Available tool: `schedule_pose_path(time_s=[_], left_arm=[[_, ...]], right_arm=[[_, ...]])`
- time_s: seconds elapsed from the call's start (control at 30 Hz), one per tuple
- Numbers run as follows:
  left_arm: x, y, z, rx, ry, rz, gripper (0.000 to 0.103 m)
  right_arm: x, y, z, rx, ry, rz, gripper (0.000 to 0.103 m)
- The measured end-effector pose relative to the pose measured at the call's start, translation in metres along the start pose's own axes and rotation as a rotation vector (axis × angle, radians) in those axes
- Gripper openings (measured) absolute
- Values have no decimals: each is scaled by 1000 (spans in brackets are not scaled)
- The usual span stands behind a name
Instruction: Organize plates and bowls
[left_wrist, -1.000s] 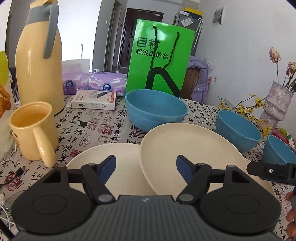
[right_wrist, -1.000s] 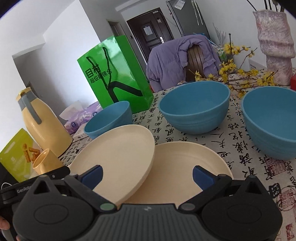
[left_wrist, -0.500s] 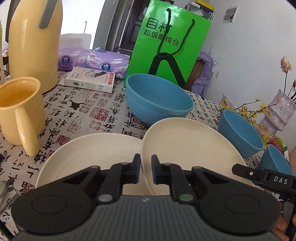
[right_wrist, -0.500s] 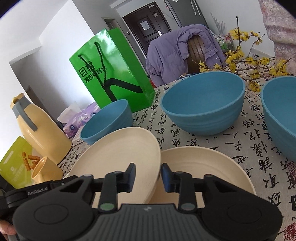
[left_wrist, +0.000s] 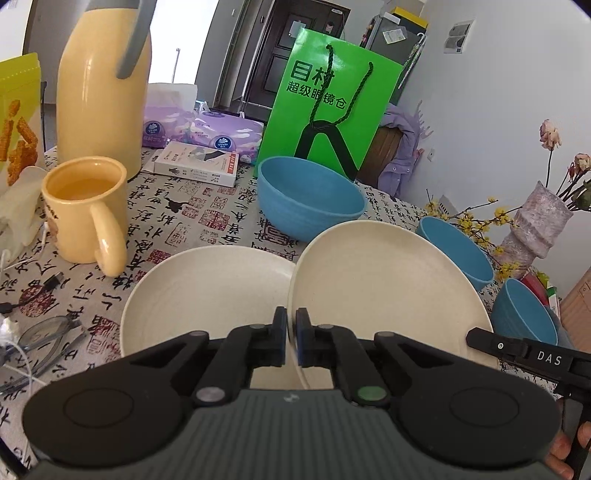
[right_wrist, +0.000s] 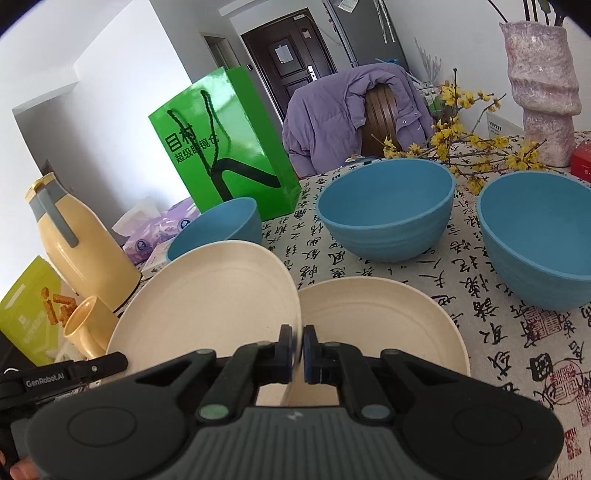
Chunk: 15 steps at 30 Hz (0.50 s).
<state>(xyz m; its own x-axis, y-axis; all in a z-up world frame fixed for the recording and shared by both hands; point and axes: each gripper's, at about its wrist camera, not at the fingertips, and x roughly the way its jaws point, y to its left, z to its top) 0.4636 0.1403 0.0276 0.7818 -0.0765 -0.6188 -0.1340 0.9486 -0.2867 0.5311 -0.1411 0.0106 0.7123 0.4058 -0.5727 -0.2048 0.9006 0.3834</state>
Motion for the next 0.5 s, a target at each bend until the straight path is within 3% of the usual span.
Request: schedule_pose_path(time_s=[0.13, 0.5], left_arm=[[-42, 3, -22, -5, -26, 26, 5], [-147, 21, -107, -20, -67, 49, 5]], right_arm=[[-32, 14, -17, -13, -14, 15, 5], [-120, 44, -109, -73, -43, 53, 6]])
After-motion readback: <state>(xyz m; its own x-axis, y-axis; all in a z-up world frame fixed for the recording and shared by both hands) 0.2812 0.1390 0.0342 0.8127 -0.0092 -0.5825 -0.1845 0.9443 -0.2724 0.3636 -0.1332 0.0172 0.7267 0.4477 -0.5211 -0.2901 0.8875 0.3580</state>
